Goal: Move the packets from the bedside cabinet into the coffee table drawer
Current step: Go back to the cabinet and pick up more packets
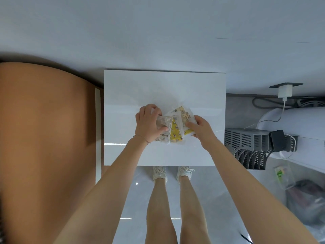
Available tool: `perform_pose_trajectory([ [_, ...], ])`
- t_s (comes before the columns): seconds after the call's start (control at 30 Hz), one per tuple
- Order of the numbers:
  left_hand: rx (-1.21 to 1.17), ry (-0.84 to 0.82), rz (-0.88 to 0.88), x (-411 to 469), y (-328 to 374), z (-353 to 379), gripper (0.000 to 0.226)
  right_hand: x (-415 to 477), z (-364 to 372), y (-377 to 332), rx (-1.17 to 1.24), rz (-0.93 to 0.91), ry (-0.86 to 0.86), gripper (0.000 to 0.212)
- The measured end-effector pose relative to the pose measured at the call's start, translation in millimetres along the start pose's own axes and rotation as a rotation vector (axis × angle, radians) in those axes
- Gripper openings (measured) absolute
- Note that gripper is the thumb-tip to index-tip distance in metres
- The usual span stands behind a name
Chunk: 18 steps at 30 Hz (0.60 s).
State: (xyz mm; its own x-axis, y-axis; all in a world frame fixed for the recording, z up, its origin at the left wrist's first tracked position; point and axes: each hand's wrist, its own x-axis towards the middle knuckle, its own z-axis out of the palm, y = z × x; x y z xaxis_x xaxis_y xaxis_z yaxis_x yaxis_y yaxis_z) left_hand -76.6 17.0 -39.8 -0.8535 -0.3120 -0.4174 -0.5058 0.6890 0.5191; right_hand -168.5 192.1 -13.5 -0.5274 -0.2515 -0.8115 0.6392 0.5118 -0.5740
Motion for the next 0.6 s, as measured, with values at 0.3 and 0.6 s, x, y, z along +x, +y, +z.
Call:
perform_pose_trajectory([
  [0.3, -0.581, -0.096, -0.292, -59.6, 5.2, -20.0, 0.032, -44.2, -2.7, 0.9, 0.032, -0.023, 0.249, 0.010],
  [0.6, -1.077, 0.010, -0.445, -149.3, 22.1, -58.8, 0.021, -118.9, -4.4, -10.8, 0.220, 0.029, 0.164, 0.013],
])
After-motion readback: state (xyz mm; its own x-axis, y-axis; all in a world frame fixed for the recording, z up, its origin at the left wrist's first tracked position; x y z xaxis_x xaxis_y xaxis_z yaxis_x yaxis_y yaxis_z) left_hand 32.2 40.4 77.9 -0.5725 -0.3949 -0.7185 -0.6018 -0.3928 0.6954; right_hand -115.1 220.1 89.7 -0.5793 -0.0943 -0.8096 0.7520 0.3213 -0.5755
